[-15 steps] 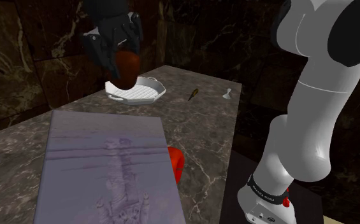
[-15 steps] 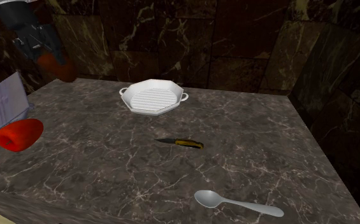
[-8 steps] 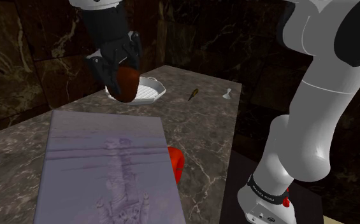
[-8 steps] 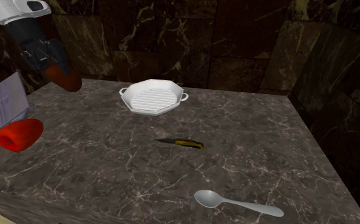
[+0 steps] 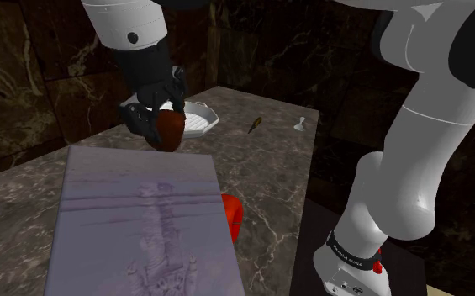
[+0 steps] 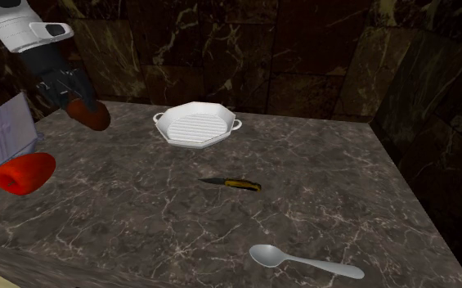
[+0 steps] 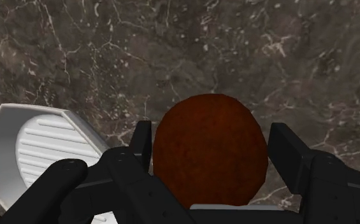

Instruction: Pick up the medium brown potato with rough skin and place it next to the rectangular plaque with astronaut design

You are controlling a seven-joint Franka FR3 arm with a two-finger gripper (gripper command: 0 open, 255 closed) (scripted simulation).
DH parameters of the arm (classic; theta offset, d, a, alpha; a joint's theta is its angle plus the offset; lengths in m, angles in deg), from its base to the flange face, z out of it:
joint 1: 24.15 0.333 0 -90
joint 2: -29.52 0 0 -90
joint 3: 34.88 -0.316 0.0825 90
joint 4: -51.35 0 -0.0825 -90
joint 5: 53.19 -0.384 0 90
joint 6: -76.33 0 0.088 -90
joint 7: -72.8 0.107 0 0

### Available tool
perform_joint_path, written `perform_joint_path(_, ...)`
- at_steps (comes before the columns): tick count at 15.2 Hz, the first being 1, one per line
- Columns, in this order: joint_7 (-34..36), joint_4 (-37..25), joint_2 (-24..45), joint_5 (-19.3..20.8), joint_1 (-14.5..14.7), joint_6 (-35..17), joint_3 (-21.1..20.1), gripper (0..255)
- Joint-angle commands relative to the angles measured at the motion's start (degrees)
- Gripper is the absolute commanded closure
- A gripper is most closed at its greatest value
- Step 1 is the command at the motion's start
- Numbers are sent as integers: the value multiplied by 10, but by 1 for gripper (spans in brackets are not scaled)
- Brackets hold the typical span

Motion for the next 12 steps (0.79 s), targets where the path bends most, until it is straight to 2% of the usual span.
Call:
perform_joint_path(1, 4, 19, -1, -1, 0, -17, 0, 255)
perform_joint_path(12, 21, 105, -4, -2, -3, -100, 2, 255)
